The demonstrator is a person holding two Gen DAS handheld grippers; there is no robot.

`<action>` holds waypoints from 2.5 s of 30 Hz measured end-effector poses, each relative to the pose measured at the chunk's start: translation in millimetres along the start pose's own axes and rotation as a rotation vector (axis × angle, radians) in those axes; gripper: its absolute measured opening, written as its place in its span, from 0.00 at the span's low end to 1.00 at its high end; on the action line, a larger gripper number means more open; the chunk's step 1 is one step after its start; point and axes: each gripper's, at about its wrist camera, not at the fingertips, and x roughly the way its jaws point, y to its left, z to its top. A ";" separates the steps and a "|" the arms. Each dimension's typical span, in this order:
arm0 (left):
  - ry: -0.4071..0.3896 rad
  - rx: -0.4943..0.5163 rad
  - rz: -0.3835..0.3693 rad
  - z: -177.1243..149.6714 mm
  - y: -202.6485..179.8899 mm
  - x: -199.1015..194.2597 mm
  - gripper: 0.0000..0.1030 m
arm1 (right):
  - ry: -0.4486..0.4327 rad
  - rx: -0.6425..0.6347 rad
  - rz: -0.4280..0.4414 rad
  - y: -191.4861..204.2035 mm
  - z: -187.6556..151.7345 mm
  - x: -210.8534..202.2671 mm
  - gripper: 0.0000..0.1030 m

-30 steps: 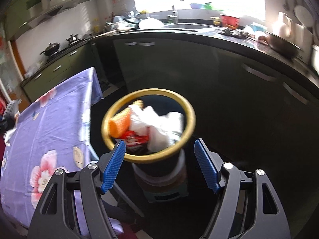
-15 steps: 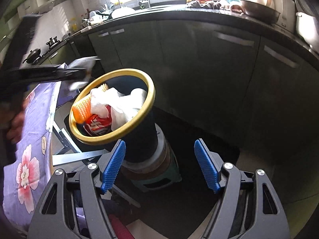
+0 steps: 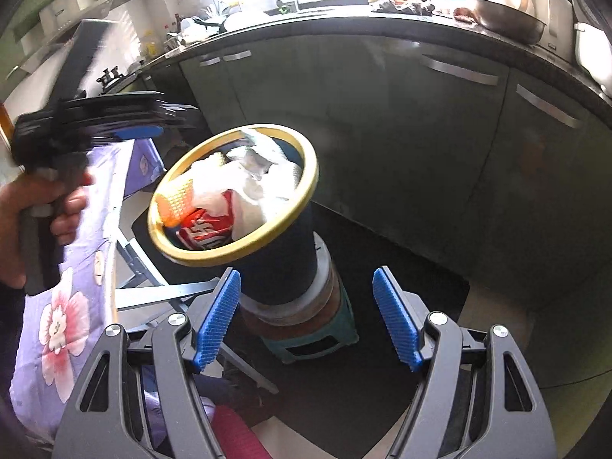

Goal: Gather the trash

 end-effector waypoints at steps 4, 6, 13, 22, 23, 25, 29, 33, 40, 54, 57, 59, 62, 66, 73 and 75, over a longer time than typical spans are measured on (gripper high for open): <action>-0.140 -0.022 0.009 -33.3 20.6 -76.9 0.81 | -0.008 -0.025 0.027 17.6 -5.2 -8.0 0.70; -0.196 -0.017 0.034 -58.2 32.2 -118.1 0.87 | -0.018 -0.048 0.050 31.4 -9.6 -14.3 0.74; -0.401 -0.065 0.228 -146.7 73.9 -247.7 0.93 | -0.056 -0.142 0.126 84.7 -19.7 -36.5 0.75; -0.500 -0.296 0.503 -267.5 120.5 -352.9 0.93 | -0.149 -0.311 0.214 163.9 -39.8 -82.6 0.93; -0.517 -0.320 0.524 -280.6 122.4 -363.2 0.93 | -0.165 -0.327 0.214 170.2 -43.3 -90.1 0.94; -0.535 -0.340 0.584 -301.0 121.0 -379.5 0.93 | -0.203 -0.363 0.208 182.6 -50.8 -106.8 0.95; -0.562 -0.352 0.677 -328.4 115.3 -410.4 0.93 | -0.279 -0.379 0.177 192.1 -63.3 -137.0 0.95; -0.598 -0.369 0.663 -341.2 106.7 -430.7 0.93 | -0.324 -0.371 0.166 195.1 -71.3 -160.3 0.95; -0.608 -0.368 0.626 -354.7 91.1 -431.7 0.93 | -0.349 -0.405 0.159 200.7 -78.3 -177.1 0.95; -0.587 -0.349 0.606 -354.5 82.3 -426.2 0.93 | -0.350 -0.399 0.164 197.3 -78.6 -179.5 0.95; -0.583 -0.348 0.600 -352.3 82.6 -425.3 0.93 | -0.350 -0.398 0.163 197.0 -77.3 -178.8 0.95; -0.582 -0.346 0.596 -350.8 82.6 -425.4 0.93 | -0.350 -0.397 0.163 196.8 -77.2 -178.8 0.95; -0.586 -0.340 0.597 -349.9 81.1 -426.1 0.93 | -0.350 -0.398 0.165 196.6 -77.2 -178.8 0.95; -0.590 -0.332 0.602 -349.4 78.4 -426.5 0.93 | -0.352 -0.395 0.167 196.4 -76.4 -179.1 0.95; -0.586 -0.324 0.601 -347.7 76.7 -425.0 0.93 | -0.351 -0.395 0.170 197.1 -76.3 -178.1 0.95; -0.586 -0.325 0.599 -347.7 76.9 -425.2 0.93 | -0.351 -0.395 0.169 197.1 -76.4 -177.6 0.95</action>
